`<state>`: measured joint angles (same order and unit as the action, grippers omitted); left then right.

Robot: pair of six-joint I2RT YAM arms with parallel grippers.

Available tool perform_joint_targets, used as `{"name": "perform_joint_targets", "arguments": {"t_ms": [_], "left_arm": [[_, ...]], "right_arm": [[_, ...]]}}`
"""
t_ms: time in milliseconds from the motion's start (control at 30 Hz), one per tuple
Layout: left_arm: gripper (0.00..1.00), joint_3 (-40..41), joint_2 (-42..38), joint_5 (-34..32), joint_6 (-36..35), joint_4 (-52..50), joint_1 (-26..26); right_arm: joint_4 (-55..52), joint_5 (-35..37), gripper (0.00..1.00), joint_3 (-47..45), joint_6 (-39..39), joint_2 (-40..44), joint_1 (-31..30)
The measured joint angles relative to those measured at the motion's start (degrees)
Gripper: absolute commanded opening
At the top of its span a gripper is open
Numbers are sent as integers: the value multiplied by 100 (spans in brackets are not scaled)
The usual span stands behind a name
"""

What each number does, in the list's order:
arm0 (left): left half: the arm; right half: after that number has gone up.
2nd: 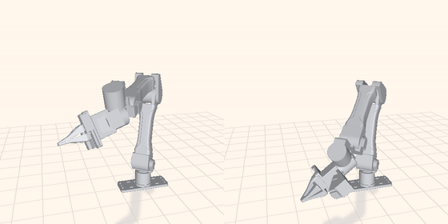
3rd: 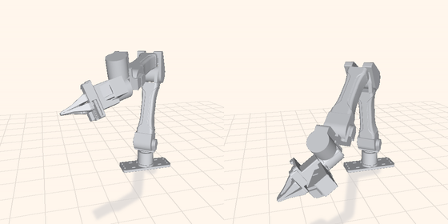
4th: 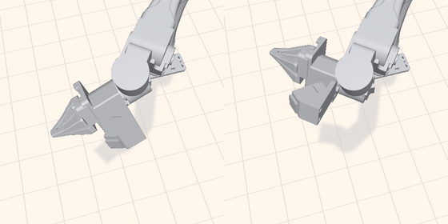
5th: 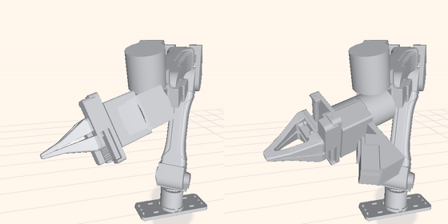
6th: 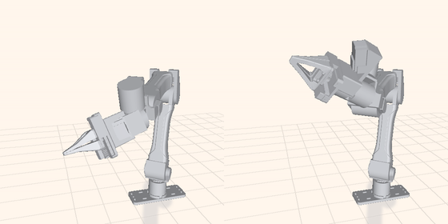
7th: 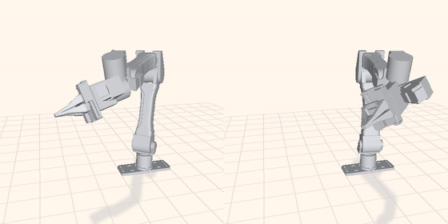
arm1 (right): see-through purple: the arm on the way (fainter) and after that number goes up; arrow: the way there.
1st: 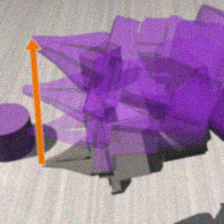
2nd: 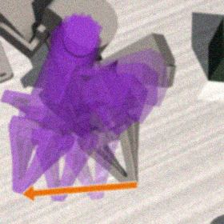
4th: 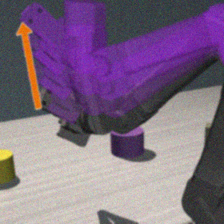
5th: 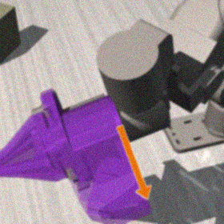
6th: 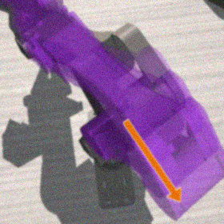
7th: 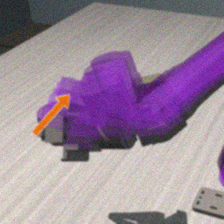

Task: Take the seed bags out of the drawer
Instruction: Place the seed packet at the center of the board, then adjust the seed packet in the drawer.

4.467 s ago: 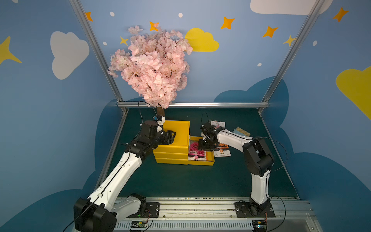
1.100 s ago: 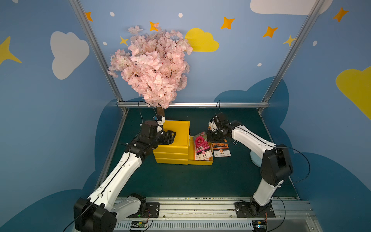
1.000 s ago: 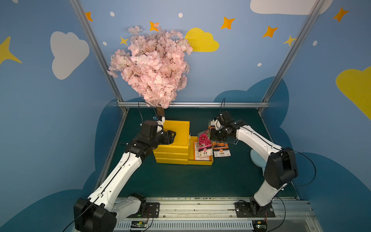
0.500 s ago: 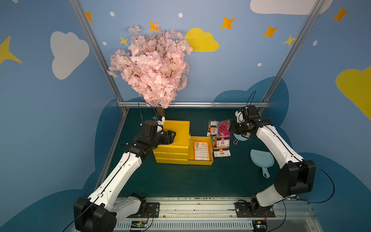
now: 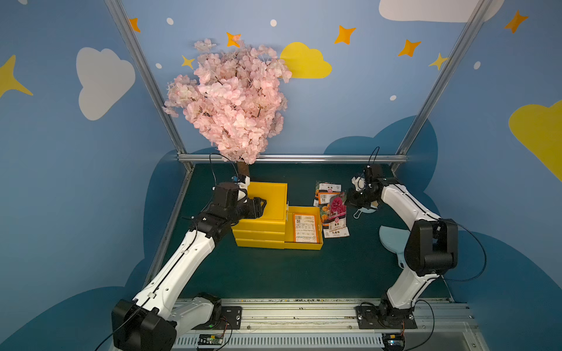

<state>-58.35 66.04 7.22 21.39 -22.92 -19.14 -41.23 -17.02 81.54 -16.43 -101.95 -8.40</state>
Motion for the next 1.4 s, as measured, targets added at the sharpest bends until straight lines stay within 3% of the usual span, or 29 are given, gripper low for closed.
{"name": "perform_joint_targets", "arguments": {"t_ms": [200,333,467,667,1067,1400], "left_arm": [[67,0,0,2,0,0,0],[67,0,2,2,0,0,0],[67,-2,7,2,0,-2,0],[67,-2,7,2,0,-2,0],[67,-2,4,2,0,-2,0],[67,-2,4,2,0,0,0]], "right_arm": [[-79,501,1,31,72,-142,0],[-184,949,29,81,131,-297,0],[-315,1296,32,103,140,-323,-20],[-363,1613,27,181,151,-245,-365],[-188,1491,2,181,-223,61,-2184],[17,1436,0,216,-553,-859,-2970]]}}
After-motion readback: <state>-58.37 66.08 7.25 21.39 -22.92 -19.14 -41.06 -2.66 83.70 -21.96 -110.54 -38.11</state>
